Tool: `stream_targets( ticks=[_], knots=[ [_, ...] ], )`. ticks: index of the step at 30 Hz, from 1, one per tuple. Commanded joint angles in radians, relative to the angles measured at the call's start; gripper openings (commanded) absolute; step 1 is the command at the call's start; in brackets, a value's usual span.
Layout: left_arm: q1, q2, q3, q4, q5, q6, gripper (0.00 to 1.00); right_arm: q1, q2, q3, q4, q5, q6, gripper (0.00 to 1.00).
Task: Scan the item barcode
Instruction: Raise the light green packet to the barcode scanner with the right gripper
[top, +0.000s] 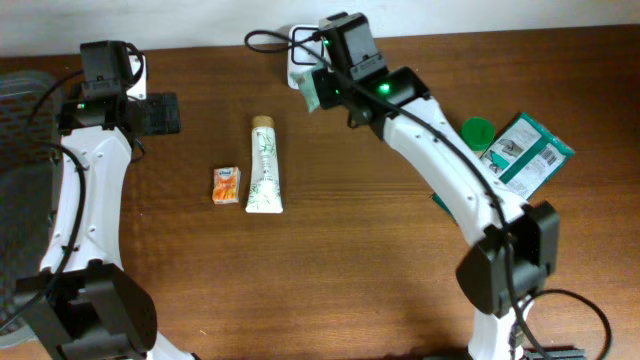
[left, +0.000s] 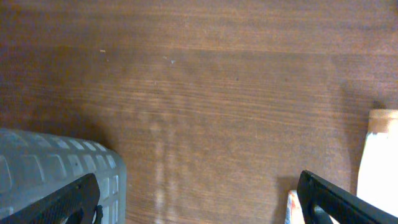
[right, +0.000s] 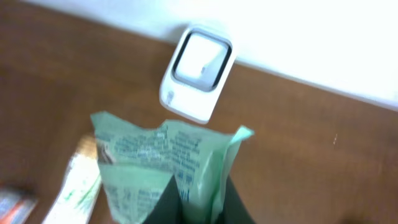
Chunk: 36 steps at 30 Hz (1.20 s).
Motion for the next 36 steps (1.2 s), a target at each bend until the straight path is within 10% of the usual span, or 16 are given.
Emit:
stream_targets(
  ticks=[1,12,36],
  knots=[
    [0.002,0.008,0.012,0.003,-0.007,0.013,0.99,0.006,0.091,0.014,0.215,0.153,-0.347,0.04],
    [0.002,0.008,0.012,0.003,-0.007,0.013,0.99,-0.005,0.420,0.014,1.146,0.196,-1.370,0.04],
    [0.002,0.008,0.012,0.003,-0.007,0.013,0.99,-0.003,0.416,0.014,1.232,0.196,-1.373,0.04]
  ],
)
